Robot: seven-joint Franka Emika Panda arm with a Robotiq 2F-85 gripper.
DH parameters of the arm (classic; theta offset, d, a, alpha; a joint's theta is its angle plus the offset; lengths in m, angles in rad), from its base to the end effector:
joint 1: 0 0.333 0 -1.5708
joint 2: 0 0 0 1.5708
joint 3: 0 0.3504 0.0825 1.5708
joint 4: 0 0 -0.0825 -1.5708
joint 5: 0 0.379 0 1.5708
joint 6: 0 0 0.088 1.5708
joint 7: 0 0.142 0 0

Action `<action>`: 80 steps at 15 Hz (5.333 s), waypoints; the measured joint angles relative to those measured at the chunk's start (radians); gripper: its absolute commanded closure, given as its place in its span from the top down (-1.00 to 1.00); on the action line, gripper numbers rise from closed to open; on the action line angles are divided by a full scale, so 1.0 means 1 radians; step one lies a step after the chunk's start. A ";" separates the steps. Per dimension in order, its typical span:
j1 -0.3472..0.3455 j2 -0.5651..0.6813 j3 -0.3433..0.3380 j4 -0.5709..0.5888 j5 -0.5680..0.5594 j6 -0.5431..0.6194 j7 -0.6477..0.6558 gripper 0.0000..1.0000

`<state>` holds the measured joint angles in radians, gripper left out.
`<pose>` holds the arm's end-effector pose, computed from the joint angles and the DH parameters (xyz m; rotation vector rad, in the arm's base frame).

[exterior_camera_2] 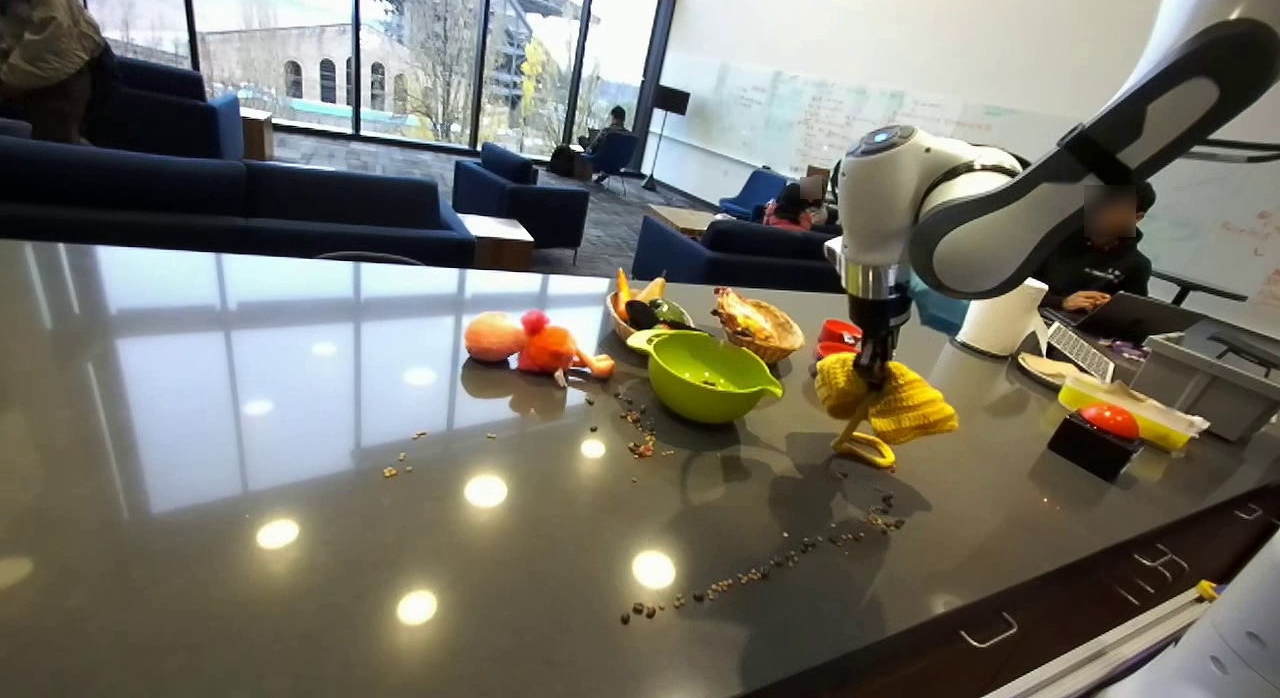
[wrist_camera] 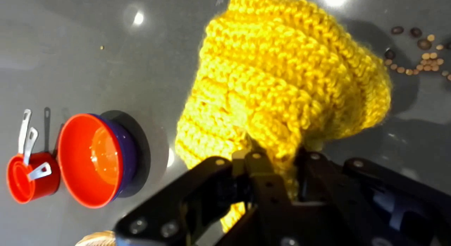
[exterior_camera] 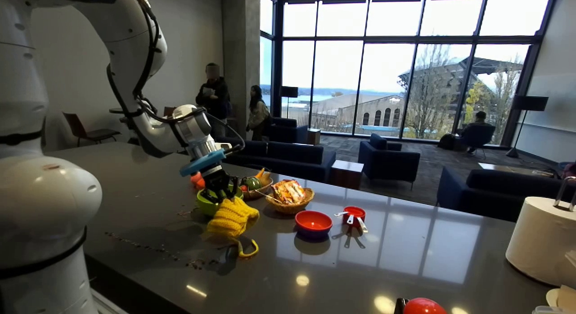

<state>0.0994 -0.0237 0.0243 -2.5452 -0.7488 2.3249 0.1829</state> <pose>0.4299 0.0237 0.2750 2.5400 0.6739 -0.1457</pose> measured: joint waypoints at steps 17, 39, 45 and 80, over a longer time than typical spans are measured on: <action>0.030 -0.014 0.094 -0.051 0.280 0.242 0.036 -0.91; -0.040 0.190 -0.109 -0.136 0.424 0.450 -0.082 -0.91; -0.056 0.187 -0.255 -0.132 0.216 0.397 0.031 -0.91; -0.044 -0.274 0.133 -0.213 0.300 0.216 0.251 -0.91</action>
<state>0.0555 -0.2980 0.1577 -2.7585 -0.4490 2.5414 0.4343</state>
